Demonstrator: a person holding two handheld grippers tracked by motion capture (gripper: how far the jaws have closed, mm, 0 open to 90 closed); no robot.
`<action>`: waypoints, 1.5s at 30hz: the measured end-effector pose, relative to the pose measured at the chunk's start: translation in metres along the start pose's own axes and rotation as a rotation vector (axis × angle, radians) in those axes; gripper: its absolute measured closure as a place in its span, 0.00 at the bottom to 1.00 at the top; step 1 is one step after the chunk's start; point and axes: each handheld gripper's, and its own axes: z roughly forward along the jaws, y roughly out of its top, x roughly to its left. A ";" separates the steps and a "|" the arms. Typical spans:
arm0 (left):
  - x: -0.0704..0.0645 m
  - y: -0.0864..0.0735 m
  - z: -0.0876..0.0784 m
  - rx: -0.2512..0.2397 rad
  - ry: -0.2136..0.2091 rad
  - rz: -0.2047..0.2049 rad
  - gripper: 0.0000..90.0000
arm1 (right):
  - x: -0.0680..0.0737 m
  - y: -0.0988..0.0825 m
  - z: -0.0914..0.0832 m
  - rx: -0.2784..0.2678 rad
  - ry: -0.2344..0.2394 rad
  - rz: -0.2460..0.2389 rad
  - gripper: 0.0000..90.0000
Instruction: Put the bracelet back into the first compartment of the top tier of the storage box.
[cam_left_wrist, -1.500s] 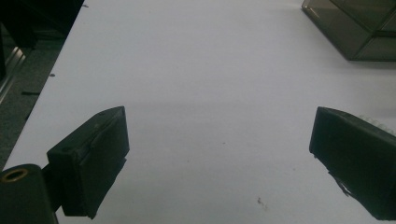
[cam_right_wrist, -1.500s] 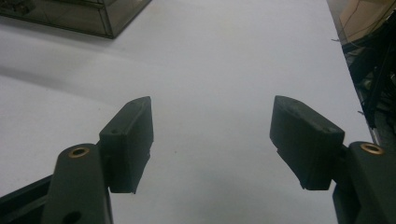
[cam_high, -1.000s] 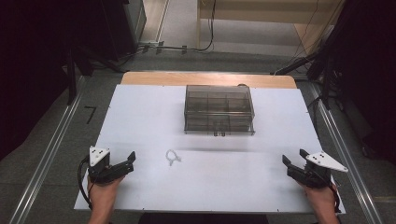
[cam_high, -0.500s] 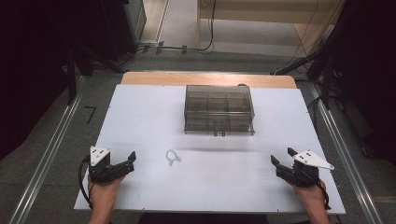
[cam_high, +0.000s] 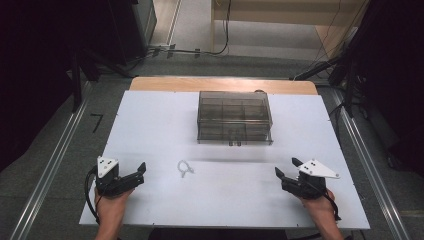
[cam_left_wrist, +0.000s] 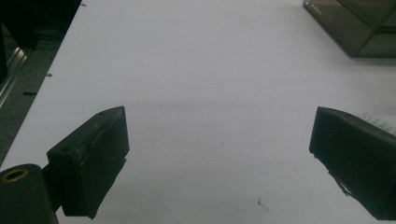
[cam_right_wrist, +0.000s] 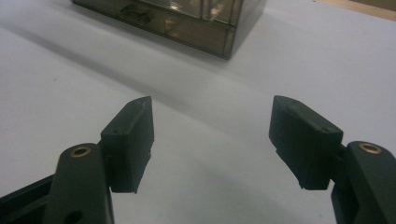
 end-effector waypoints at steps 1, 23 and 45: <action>0.000 0.000 0.000 0.000 0.000 -0.001 0.06 | 0.005 0.002 0.003 0.005 0.013 -0.008 0.33; -0.003 0.000 0.000 -0.002 0.007 0.013 0.08 | 0.038 0.014 0.023 0.025 0.101 -0.054 0.34; -0.003 0.000 0.001 -0.004 0.007 0.011 0.08 | 0.075 0.027 0.045 0.029 0.191 -0.097 0.35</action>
